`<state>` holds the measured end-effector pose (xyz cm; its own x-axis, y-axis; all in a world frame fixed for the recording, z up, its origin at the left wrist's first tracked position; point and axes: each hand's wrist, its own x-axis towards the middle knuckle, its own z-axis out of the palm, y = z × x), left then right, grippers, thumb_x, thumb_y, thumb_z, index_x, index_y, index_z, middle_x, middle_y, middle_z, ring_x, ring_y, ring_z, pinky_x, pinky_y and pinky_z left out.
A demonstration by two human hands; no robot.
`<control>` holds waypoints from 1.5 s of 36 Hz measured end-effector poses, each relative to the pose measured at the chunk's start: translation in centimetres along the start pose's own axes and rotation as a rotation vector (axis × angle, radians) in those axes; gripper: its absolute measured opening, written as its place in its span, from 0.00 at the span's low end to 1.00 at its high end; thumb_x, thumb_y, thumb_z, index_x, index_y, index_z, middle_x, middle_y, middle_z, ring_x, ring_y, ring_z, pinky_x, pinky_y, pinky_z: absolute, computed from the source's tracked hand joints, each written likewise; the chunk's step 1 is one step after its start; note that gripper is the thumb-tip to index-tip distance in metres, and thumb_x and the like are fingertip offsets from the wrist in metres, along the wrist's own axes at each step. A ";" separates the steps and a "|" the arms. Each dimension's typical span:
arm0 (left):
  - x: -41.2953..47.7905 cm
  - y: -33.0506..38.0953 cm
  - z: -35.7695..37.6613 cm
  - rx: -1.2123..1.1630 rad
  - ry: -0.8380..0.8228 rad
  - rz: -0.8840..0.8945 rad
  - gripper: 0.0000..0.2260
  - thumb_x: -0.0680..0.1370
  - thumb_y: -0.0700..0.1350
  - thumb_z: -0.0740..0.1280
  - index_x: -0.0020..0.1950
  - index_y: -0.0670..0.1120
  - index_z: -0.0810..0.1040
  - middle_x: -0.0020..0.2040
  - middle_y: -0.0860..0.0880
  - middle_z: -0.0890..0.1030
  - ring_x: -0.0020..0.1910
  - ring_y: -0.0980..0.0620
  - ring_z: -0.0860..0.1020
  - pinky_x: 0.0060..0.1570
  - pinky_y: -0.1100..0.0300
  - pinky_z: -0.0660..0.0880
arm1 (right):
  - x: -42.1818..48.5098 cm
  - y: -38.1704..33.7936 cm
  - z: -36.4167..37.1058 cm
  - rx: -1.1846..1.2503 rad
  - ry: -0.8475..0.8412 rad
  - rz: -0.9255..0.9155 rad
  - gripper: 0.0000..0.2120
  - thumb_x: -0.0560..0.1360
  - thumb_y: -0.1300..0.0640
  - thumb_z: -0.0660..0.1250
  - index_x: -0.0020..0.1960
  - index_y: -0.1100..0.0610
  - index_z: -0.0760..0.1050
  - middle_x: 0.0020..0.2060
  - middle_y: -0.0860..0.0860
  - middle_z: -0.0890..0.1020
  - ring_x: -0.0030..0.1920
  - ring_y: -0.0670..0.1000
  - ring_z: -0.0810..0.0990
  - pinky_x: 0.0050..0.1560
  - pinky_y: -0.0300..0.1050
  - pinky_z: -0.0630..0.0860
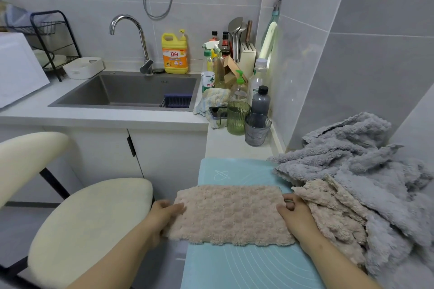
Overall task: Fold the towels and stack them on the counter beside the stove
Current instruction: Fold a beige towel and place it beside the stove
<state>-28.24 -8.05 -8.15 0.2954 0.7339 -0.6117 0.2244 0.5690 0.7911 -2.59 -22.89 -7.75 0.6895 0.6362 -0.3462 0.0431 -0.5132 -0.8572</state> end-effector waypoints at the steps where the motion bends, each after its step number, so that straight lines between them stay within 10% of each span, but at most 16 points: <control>1: -0.2 0.0 -0.2 -0.001 -0.037 -0.081 0.10 0.77 0.41 0.67 0.55 0.39 0.72 0.43 0.41 0.80 0.39 0.44 0.78 0.34 0.58 0.77 | 0.1 0.1 0.0 -0.003 -0.006 0.002 0.13 0.77 0.65 0.62 0.61 0.62 0.69 0.54 0.62 0.76 0.51 0.59 0.77 0.47 0.46 0.72; 10: -0.3 -0.7 -2.4 -0.017 -0.216 -0.087 0.08 0.74 0.36 0.69 0.48 0.42 0.72 0.49 0.41 0.80 0.47 0.45 0.78 0.47 0.52 0.77 | 0.2 0.7 0.0 -0.041 -0.019 -0.022 0.10 0.76 0.66 0.62 0.57 0.64 0.73 0.54 0.61 0.78 0.53 0.60 0.78 0.55 0.53 0.75; 14: -1.1 -0.8 -2.5 0.118 -0.340 -0.093 0.13 0.75 0.35 0.68 0.57 0.46 0.75 0.44 0.45 0.80 0.35 0.53 0.77 0.30 0.64 0.72 | 0.1 0.7 0.0 -0.061 -0.030 -0.048 0.08 0.76 0.67 0.62 0.54 0.64 0.74 0.53 0.62 0.78 0.44 0.55 0.76 0.45 0.45 0.71; 21: -0.8 -1.2 -2.4 0.097 -0.110 -0.061 0.10 0.76 0.38 0.67 0.36 0.44 0.70 0.28 0.49 0.78 0.29 0.54 0.73 0.27 0.65 0.68 | -0.3 1.0 0.1 -0.122 -0.024 -0.105 0.09 0.76 0.66 0.62 0.56 0.64 0.74 0.51 0.60 0.79 0.40 0.54 0.74 0.38 0.43 0.68; 27: -1.1 -1.4 -2.6 0.018 0.018 -0.058 0.07 0.75 0.41 0.69 0.40 0.41 0.75 0.40 0.42 0.80 0.38 0.48 0.76 0.35 0.60 0.73 | -0.6 0.9 0.2 -0.156 -0.014 -0.096 0.14 0.76 0.64 0.64 0.61 0.65 0.72 0.55 0.59 0.78 0.54 0.57 0.77 0.50 0.43 0.72; 31: -0.6 -1.9 -2.4 -0.015 0.038 -0.031 0.12 0.77 0.33 0.65 0.36 0.43 0.66 0.33 0.43 0.71 0.31 0.50 0.69 0.23 0.62 0.68 | -0.8 0.8 0.4 -0.158 0.003 -0.090 0.16 0.76 0.63 0.64 0.63 0.64 0.71 0.58 0.59 0.77 0.58 0.57 0.76 0.54 0.45 0.72; 36: -0.8 -1.2 -1.6 -0.170 0.018 -0.069 0.12 0.79 0.39 0.61 0.59 0.50 0.68 0.41 0.45 0.75 0.34 0.51 0.70 0.24 0.64 0.65 | -1.3 0.5 0.4 -0.173 0.001 -0.101 0.19 0.76 0.62 0.65 0.66 0.62 0.70 0.63 0.58 0.75 0.61 0.56 0.74 0.60 0.49 0.72; 43: -1.1 -0.1 -0.5 -0.078 -0.016 0.071 0.18 0.78 0.35 0.63 0.62 0.54 0.68 0.46 0.50 0.77 0.46 0.45 0.77 0.49 0.52 0.74 | -2.2 -0.2 0.6 -0.173 -0.038 -0.162 0.28 0.76 0.64 0.64 0.73 0.56 0.60 0.71 0.54 0.66 0.70 0.54 0.66 0.65 0.46 0.66; 46: -1.3 0.2 -0.6 -0.011 -0.028 0.131 0.14 0.80 0.37 0.61 0.62 0.52 0.72 0.54 0.46 0.79 0.49 0.45 0.78 0.50 0.50 0.75 | -2.0 -0.4 0.5 -0.147 -0.019 -0.123 0.27 0.77 0.67 0.62 0.73 0.55 0.60 0.71 0.56 0.67 0.61 0.57 0.74 0.52 0.48 0.74; 49: -1.3 0.3 -0.9 -0.011 -0.068 0.152 0.11 0.81 0.39 0.58 0.59 0.51 0.74 0.55 0.45 0.80 0.48 0.47 0.79 0.43 0.56 0.76 | -1.3 -0.6 0.7 -0.019 0.037 -0.090 0.23 0.77 0.69 0.60 0.71 0.58 0.64 0.59 0.62 0.74 0.30 0.49 0.68 0.31 0.42 0.66; 54: -0.7 -0.1 -1.0 0.036 -0.128 0.058 0.19 0.80 0.32 0.52 0.54 0.51 0.78 0.50 0.46 0.82 0.45 0.45 0.76 0.38 0.58 0.71 | -1.0 -0.4 0.5 0.043 0.088 -0.032 0.21 0.78 0.67 0.59 0.70 0.59 0.64 0.45 0.63 0.72 0.32 0.52 0.66 0.34 0.47 0.70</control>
<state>-29.42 -8.25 -7.80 0.4244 0.7108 -0.5610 0.2358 0.5114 0.8264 -3.65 -23.00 -7.30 0.7490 0.5981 -0.2852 0.0363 -0.4669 -0.8836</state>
